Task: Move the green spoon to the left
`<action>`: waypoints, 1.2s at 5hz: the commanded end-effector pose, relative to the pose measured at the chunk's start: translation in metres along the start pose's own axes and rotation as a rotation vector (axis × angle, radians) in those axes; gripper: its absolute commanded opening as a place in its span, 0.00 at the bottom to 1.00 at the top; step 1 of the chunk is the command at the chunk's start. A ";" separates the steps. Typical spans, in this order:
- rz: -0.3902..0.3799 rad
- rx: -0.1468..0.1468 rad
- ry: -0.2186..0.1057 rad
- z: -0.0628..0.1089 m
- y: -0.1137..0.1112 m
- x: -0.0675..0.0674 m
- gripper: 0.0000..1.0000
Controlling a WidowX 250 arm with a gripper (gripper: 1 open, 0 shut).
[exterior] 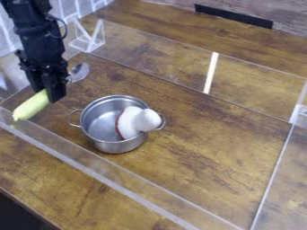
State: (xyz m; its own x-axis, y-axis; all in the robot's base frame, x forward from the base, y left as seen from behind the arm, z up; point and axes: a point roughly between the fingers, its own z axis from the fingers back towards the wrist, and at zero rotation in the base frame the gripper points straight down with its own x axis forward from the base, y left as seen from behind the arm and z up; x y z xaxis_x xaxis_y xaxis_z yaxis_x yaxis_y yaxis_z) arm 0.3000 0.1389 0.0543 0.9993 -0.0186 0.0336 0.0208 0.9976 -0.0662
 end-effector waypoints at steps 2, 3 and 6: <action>-0.080 0.027 -0.073 0.039 0.009 0.007 1.00; -0.145 0.024 -0.090 0.052 0.015 0.022 1.00; -0.298 0.020 -0.122 0.077 0.000 0.041 1.00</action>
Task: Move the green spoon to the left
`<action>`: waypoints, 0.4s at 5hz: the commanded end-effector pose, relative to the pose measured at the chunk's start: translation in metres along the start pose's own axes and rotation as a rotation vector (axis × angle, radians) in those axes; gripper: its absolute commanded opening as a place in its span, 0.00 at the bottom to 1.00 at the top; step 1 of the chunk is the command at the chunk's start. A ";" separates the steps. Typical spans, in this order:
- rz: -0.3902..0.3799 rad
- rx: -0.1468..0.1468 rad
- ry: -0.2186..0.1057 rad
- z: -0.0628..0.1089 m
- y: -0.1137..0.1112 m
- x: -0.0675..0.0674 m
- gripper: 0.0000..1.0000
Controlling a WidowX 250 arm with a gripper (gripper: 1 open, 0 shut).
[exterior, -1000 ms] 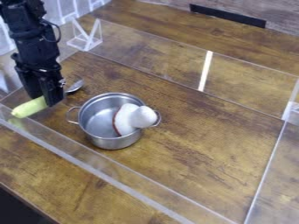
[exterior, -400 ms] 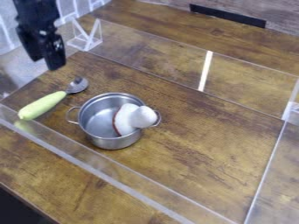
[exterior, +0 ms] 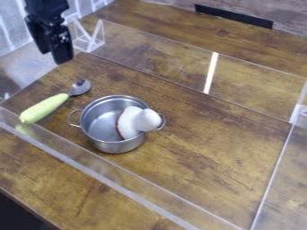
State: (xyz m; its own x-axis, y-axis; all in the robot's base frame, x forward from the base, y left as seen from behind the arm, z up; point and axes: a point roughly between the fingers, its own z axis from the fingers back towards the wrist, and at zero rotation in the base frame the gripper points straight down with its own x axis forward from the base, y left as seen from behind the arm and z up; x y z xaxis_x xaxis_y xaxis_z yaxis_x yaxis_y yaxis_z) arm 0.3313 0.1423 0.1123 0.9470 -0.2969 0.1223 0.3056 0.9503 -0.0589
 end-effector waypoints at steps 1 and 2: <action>-0.003 0.055 -0.045 0.021 0.005 0.009 1.00; 0.001 0.066 -0.042 0.027 0.009 0.006 1.00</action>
State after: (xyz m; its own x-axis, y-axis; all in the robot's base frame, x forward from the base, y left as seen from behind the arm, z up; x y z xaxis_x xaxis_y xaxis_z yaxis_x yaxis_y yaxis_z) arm 0.3309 0.1457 0.1156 0.9486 -0.2964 0.1112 0.3029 0.9519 -0.0463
